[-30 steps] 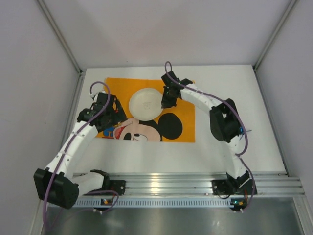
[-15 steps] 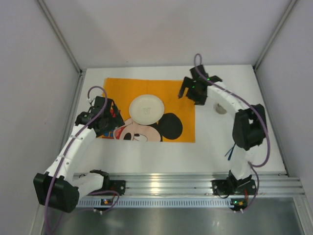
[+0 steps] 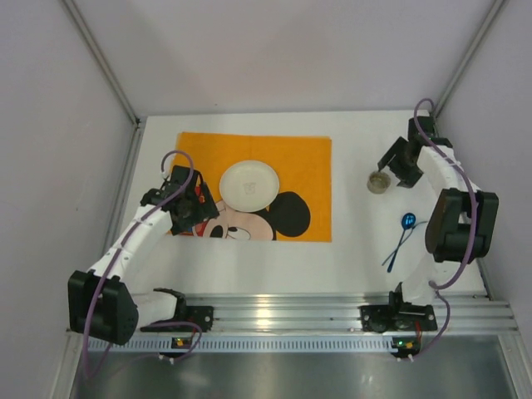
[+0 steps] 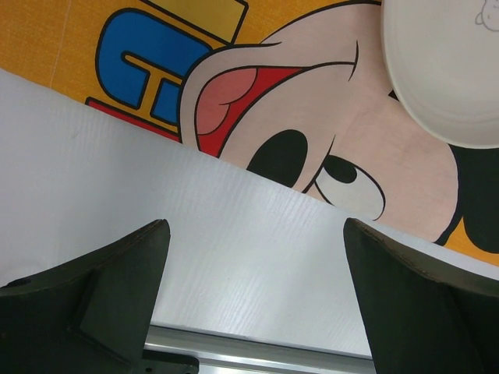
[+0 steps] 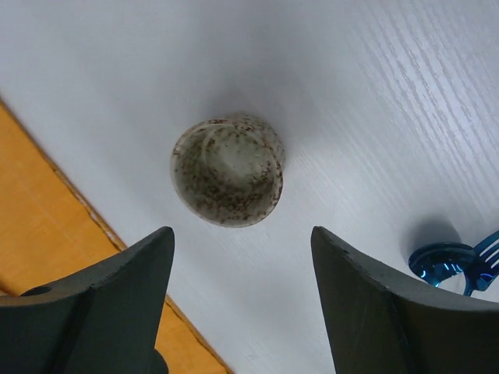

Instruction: Set the dinner table for one person

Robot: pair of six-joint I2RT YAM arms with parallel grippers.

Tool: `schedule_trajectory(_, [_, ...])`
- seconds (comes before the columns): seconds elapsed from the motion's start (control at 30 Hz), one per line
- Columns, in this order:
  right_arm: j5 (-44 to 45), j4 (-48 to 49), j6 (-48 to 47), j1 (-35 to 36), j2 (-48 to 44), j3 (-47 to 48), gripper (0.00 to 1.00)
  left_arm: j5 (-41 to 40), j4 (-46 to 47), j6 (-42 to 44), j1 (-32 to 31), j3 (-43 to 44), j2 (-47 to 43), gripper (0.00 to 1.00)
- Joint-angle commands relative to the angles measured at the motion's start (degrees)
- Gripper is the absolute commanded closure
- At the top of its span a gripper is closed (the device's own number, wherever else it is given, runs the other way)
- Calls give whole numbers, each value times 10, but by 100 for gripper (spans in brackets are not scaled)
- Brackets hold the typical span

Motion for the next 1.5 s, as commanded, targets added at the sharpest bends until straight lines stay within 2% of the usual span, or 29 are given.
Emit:
schedule_trajectory(0.0, [-3, -2, -6, -1, 25, 11, 29, 3, 25, 0, 2, 5, -6, 1])
schedule_trajectory(0.2, [21, 7, -3, -8, 74, 13, 41, -14, 8, 5, 2, -2, -25, 1])
schedule_trajectory(0.5, [31, 32, 0, -2, 133, 6, 68, -20, 4, 9, 5, 2, -22, 1])
schedule_trajectory(0.53, [33, 33, -1, -2, 135, 7, 77, -20, 4, 11, 7, 5, -20, 1])
schedule_trajectory(0.57, [35, 34, -2, 1, 136, 13, 82, -20, 5, 12, 7, 7, -19, 2])
schedule_trajectory(0.6, [35, 34, -2, 3, 137, 19, 95, -19, 6, 12, 8, 8, -14, 1])
schedule_trajectory(0.63, [35, 31, -2, 5, 135, 24, 100, -19, 7, 13, 9, 11, -14, 1])
schedule_trajectory(0.73, [45, 10, 0, 30, 124, 64, 100, -19, 6, 19, 9, 22, -7, 1])
schedule_trajectory(0.87, [59, -15, 12, 133, 117, 154, 100, -21, 8, 25, 9, 31, -2, 1])
schedule_trajectory(0.93, [59, -29, 21, 164, 143, 197, 100, -19, 10, 25, 9, 33, 1, 1])
schedule_trajectory(1.07, [47, -71, 38, 216, 237, 353, 100, -14, 2, 23, 9, 40, 3, 1])
schedule_trajectory(1.17, [41, -105, 46, 233, 331, 445, 100, -15, -4, 24, 9, 46, -8, 2])
schedule_trajectory(1.27, [32, -138, 51, 240, 378, 511, 100, -14, -12, 24, 9, 49, -17, 1])
schedule_trajectory(1.47, [31, -154, 44, 246, 423, 510, 95, -13, -25, 23, 9, 45, -38, 1])
